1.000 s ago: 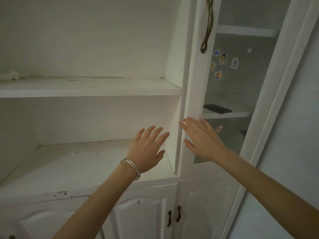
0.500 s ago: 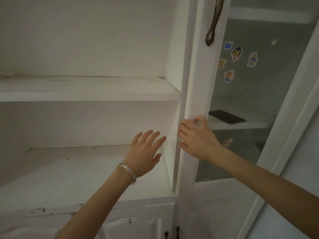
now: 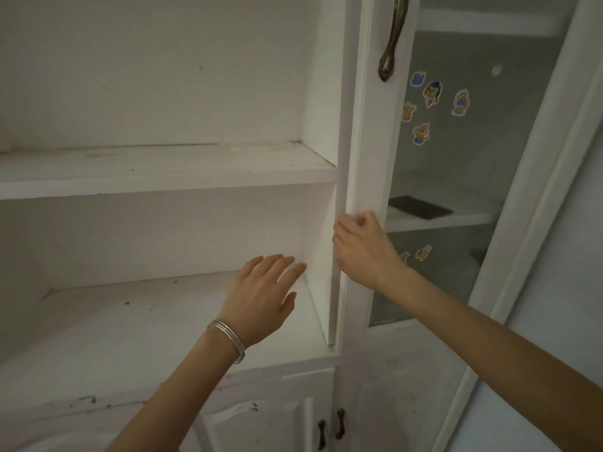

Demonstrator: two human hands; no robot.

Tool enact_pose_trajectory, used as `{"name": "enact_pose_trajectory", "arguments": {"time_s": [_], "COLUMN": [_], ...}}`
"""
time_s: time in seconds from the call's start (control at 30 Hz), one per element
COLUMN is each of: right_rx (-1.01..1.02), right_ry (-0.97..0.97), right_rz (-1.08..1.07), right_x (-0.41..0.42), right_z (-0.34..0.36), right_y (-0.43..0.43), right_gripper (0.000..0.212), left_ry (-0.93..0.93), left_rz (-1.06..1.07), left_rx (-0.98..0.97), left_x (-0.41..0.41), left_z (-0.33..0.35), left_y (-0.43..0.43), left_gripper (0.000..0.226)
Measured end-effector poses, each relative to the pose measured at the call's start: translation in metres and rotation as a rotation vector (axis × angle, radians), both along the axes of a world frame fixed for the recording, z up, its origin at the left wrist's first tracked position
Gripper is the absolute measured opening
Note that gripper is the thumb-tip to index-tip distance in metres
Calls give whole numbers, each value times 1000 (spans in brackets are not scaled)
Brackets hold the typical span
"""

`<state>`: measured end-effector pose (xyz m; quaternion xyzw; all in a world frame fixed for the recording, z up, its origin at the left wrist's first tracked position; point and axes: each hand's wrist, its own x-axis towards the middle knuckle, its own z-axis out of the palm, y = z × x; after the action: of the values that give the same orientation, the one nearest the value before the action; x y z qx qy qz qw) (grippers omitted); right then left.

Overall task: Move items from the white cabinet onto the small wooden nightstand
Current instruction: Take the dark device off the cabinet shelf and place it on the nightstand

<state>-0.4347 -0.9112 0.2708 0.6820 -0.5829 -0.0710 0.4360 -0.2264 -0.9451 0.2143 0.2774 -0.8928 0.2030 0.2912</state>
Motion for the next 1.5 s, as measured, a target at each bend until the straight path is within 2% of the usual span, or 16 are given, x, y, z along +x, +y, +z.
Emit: {"name": "enact_pose_trajectory", "arguments": {"time_s": [0.27, 0.37, 0.5, 0.63, 0.83, 0.93, 1.27, 1.5], "right_rx": [-14, 29, 155, 218, 241, 251, 240, 244], "right_ry": [-42, 47, 276, 308, 297, 248, 212, 239], "right_rz": [-280, -378, -410, -394, -349, -298, -45, -20], "right_x": [36, 42, 45, 44, 43, 38, -1, -35], "right_z": [-1, -4, 0, 9, 16, 20, 18, 17], "right_y": [0, -4, -7, -10, -7, 2, 145, 220], "right_gripper": [20, 21, 19, 32, 31, 47, 59, 59], "left_ry": [25, 38, 57, 63, 91, 75, 41, 20], "left_rz": [-53, -99, -95, -68, -71, -69, -136, -198], "left_rx": [28, 55, 99, 118, 106, 85, 36, -13], "left_x": [41, 46, 62, 81, 88, 88, 36, -15], "left_z": [-7, -18, -29, -34, -24, -19, 6, 17], "left_y": [20, 26, 23, 23, 30, 37, 99, 166], "left_gripper": [42, 43, 48, 50, 50, 50, 52, 51]}}
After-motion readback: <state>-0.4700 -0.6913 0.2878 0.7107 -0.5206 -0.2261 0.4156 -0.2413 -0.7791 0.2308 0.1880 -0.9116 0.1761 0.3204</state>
